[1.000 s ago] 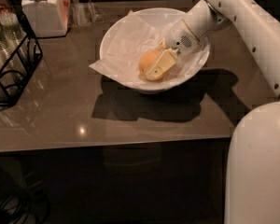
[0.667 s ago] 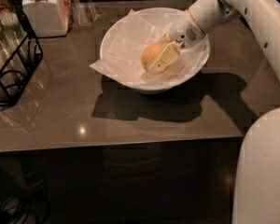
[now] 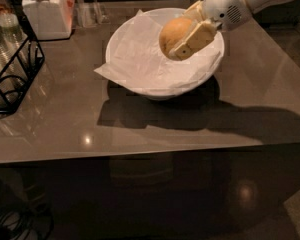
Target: Pick orange from white bowl
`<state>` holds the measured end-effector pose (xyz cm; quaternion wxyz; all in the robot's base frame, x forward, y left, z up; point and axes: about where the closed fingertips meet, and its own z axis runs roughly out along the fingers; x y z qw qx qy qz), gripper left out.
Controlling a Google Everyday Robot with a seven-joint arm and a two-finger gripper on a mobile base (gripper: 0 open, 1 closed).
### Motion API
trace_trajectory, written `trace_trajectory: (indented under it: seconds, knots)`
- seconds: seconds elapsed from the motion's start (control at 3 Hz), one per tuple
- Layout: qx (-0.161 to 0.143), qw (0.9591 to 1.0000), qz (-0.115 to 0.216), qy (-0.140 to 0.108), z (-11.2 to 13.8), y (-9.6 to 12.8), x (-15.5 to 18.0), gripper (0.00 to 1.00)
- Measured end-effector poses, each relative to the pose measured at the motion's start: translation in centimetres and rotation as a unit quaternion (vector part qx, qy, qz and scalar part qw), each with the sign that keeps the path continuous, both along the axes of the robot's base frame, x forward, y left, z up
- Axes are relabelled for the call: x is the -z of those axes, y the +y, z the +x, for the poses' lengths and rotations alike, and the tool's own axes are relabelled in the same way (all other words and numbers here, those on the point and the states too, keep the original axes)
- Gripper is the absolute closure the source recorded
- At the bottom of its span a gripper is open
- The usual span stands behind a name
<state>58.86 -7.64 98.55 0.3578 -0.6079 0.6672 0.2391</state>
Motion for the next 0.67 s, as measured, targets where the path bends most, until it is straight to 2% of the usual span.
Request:
trace_trajectory:
  seconds: [0.33,0.67]
  knots:
    - [0.048,0.9981,0.017,-0.035,-4.9,-2.0,-3.3,1.0]
    - [0.101,0.9931,0.029,-0.052,-8.8,-4.1,-4.6,1.0]
